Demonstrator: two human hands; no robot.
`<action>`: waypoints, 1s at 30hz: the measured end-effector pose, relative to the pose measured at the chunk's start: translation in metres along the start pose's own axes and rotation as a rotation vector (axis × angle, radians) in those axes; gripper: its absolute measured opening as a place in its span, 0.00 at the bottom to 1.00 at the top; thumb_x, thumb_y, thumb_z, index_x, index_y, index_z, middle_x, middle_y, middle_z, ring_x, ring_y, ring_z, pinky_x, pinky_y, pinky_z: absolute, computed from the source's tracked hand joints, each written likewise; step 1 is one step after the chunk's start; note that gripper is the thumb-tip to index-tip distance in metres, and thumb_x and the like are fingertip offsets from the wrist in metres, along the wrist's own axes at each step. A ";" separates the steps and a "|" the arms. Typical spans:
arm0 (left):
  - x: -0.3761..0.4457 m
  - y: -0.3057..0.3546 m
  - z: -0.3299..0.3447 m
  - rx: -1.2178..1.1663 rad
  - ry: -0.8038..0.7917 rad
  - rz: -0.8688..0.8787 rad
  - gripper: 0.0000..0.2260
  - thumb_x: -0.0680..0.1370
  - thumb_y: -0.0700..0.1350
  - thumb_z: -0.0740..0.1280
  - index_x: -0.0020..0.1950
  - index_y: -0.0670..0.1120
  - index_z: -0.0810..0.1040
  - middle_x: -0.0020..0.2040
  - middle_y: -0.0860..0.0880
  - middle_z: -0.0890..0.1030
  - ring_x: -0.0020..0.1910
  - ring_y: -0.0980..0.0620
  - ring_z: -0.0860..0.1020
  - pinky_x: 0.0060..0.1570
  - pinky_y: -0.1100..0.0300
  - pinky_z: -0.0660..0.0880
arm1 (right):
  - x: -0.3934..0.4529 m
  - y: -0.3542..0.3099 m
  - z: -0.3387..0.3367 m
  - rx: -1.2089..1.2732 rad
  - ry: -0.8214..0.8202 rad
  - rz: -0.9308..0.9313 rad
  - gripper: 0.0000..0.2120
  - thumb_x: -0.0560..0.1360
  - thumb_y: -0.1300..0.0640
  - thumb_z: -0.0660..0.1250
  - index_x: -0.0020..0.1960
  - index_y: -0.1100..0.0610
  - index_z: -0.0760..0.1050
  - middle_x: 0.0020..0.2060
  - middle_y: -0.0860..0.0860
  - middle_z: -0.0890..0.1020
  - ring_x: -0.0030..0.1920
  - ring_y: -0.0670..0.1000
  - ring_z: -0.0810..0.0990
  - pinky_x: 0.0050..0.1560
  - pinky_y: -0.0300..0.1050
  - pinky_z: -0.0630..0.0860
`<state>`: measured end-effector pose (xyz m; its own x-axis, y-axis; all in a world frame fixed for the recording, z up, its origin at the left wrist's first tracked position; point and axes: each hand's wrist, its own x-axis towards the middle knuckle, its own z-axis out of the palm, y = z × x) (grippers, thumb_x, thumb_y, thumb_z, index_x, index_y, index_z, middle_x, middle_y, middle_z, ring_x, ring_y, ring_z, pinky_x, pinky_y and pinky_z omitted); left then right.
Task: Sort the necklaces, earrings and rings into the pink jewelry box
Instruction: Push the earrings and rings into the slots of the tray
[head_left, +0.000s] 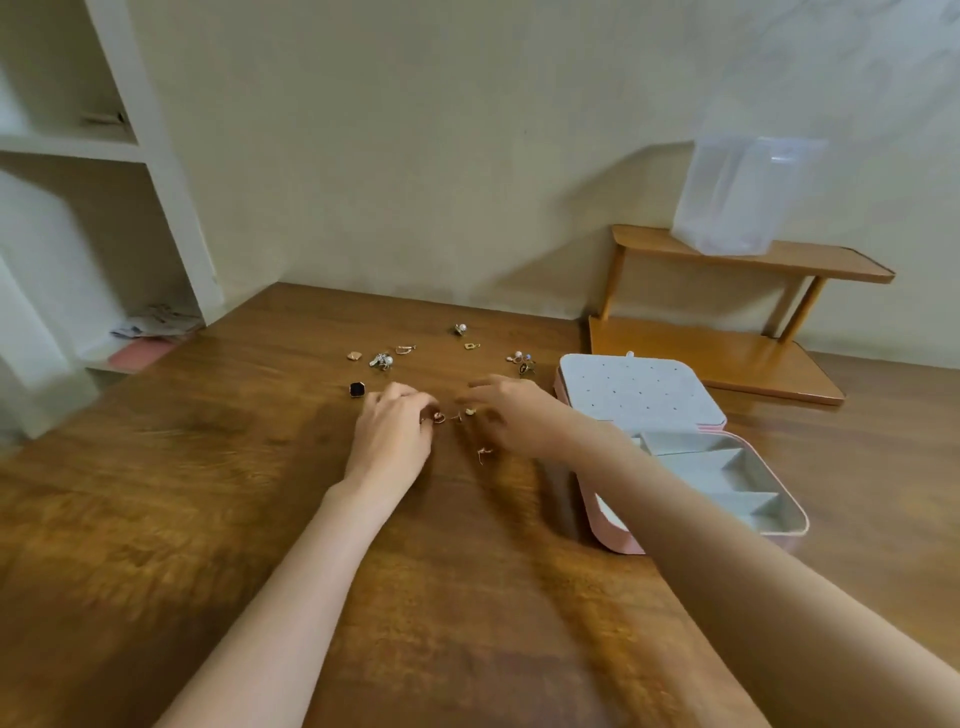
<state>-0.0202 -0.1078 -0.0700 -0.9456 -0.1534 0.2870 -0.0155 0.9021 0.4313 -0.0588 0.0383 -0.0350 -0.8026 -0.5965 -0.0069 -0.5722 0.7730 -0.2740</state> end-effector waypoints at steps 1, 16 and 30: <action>-0.001 0.001 0.001 -0.002 -0.003 0.025 0.13 0.79 0.41 0.60 0.62 0.48 0.76 0.63 0.49 0.74 0.63 0.47 0.67 0.59 0.58 0.65 | 0.004 -0.001 0.005 -0.026 -0.015 -0.011 0.24 0.75 0.69 0.56 0.68 0.54 0.69 0.65 0.56 0.72 0.66 0.56 0.69 0.65 0.45 0.66; 0.095 -0.049 -0.004 0.000 -0.180 -0.123 0.26 0.80 0.57 0.52 0.76 0.47 0.55 0.77 0.48 0.55 0.75 0.48 0.52 0.73 0.50 0.52 | 0.085 0.025 0.000 0.332 0.001 0.606 0.29 0.81 0.47 0.49 0.76 0.59 0.45 0.75 0.61 0.46 0.75 0.60 0.44 0.73 0.56 0.46; 0.122 -0.014 0.017 -0.126 -0.398 0.079 0.22 0.81 0.52 0.55 0.75 0.54 0.59 0.75 0.51 0.61 0.74 0.50 0.59 0.69 0.56 0.58 | 0.107 0.043 -0.005 0.163 -0.159 0.128 0.24 0.82 0.59 0.50 0.76 0.55 0.51 0.76 0.51 0.54 0.75 0.52 0.53 0.72 0.44 0.51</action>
<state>-0.1408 -0.1325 -0.0562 -0.9944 0.1042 -0.0182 0.0788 0.8449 0.5292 -0.1697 0.0088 -0.0429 -0.8225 -0.5328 -0.1991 -0.4229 0.8070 -0.4123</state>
